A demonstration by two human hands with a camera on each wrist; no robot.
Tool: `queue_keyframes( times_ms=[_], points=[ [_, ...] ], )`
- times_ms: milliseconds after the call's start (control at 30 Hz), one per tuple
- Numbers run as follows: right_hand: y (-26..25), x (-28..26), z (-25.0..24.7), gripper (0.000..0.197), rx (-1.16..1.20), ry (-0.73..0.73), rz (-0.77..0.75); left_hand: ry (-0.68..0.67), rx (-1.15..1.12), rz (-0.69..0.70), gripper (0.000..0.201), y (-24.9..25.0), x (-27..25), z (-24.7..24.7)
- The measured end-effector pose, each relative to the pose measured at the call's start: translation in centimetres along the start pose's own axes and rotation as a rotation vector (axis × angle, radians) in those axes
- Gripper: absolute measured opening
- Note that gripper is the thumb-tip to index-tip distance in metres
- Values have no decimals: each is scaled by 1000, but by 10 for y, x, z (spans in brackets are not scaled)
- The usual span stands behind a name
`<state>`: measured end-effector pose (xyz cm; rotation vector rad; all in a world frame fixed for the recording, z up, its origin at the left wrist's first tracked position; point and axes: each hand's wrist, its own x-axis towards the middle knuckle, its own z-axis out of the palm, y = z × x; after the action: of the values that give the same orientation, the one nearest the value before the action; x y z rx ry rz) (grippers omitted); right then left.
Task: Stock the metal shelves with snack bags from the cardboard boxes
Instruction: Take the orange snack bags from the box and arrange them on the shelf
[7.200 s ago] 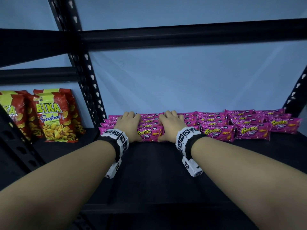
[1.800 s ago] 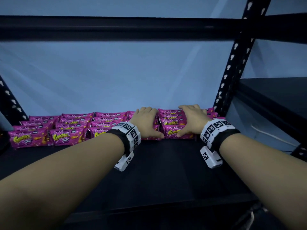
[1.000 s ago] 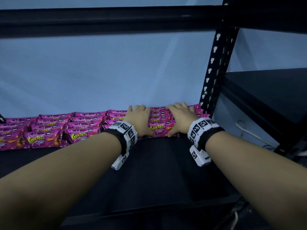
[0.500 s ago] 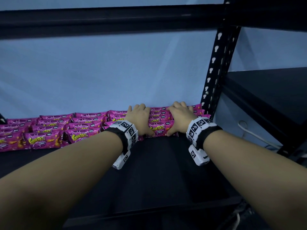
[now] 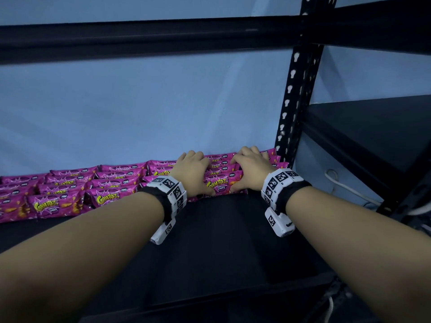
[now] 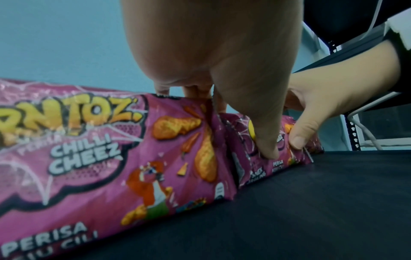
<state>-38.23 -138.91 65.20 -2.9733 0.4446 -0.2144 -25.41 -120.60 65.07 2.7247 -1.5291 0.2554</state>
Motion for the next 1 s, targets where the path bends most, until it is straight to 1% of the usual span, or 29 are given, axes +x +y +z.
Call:
queue_keyframes(
  times_ms=[67,167,333,567,633,700,767,833,900,1000],
  points=[
    [-2,0,0,80,-2,4,8,-6,-10,-3,84,3,1,-1],
    [-4,-2,-1,83,5,11,25,-19,-30,-13,82,6,2,-4],
    [-3,-6,-2,91,11,18,58,-24,-60,-41,86,1,-1,-5],
    [-7,-7,-1,87,16,11,87,25,-88,-67,68,-1,-10,-4],
    [-6,-9,-2,93,24,9,87,33,-95,-67,67,1,-10,-4],
    [-2,-12,-5,108,45,14,100,51,-98,-66,69,4,-9,-3],
    [5,-16,-10,121,80,35,137,70,-104,-58,72,9,-7,-4],
    [14,-22,-17,125,111,56,190,85,-113,-49,74,17,-3,-4],
    [21,-27,-22,124,128,75,271,98,-125,-37,75,28,3,-5],
    [28,-32,-26,112,142,137,433,105,-154,-20,72,47,15,-7]
  ],
)
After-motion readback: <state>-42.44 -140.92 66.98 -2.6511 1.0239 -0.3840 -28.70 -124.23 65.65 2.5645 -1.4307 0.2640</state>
